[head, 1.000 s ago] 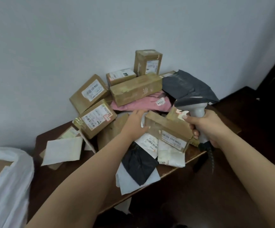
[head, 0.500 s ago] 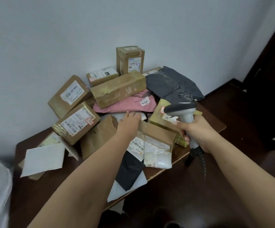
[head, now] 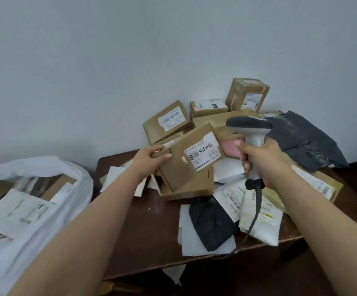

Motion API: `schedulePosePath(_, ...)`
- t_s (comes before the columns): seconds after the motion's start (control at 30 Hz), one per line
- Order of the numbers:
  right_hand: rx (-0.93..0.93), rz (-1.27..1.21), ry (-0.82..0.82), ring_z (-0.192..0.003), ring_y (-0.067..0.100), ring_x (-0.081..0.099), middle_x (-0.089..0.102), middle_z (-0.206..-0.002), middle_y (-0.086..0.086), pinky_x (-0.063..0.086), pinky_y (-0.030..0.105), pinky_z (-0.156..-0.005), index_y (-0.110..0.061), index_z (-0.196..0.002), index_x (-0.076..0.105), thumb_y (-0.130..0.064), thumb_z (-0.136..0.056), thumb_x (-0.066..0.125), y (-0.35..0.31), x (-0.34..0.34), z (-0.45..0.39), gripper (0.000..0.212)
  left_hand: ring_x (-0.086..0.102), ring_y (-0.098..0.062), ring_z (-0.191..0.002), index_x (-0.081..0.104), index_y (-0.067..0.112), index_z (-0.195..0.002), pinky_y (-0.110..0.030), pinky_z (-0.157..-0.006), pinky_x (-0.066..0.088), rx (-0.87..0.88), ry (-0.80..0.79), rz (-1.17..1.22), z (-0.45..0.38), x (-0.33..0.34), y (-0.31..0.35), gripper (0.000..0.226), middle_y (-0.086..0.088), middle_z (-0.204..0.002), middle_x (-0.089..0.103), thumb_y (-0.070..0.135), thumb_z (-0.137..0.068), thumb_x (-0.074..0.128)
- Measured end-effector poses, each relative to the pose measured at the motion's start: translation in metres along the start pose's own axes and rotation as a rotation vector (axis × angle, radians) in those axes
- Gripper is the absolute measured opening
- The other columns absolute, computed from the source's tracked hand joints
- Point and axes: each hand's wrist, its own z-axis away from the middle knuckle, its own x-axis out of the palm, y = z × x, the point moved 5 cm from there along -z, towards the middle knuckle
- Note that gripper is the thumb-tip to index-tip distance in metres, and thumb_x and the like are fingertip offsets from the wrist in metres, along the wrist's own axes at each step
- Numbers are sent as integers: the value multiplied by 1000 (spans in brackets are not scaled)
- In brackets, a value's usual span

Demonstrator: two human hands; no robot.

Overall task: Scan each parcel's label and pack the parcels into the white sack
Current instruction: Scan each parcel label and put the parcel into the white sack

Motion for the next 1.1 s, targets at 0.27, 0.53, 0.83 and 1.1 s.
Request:
schedulePosePath(0.27, -35, 219, -488, -36, 15, 37, 48, -49, 4, 36, 27, -41, -4, -77, 53, -12, -91, 68, -11, 113, 35, 22, 63, -23, -89, 68, 21, -115, -36, -70, 54, -100, 274, 61, 40, -135, -42, 26, -5, -101, 67, 29, -90, 68)
schedulePosePath(0.53, -94, 303, -686, -37, 15, 38, 47, -49, 4, 38, 27, -42, -8, -69, 51, -10, -91, 67, -27, 189, 68, 27, 64, -31, -84, 70, 17, -113, -51, -74, 59, -152, 435, -2, 72, -214, -74, 27, -7, -97, 67, 29, -90, 68)
schedulePosePath(0.83, -129, 352, -722, -36, 16, 38, 48, -52, 10, 39, 26, -41, -8, -70, 53, -10, -90, 68, -27, 231, 83, 25, 59, -21, -82, 69, 15, -118, -26, -60, 47, -172, 528, 31, 94, -259, -103, 32, -6, -99, 64, 29, -89, 69)
schedulePosePath(1.1, -151, 374, -778, -37, 16, 40, 50, -52, 8, 40, 26, -43, -6, -73, 55, -10, -89, 68, -25, 263, 92, 21, 65, -24, -82, 71, 28, -95, -44, -79, 59, -180, 574, 44, 110, -283, -116, 6, 7, -85, 63, 30, -88, 69)
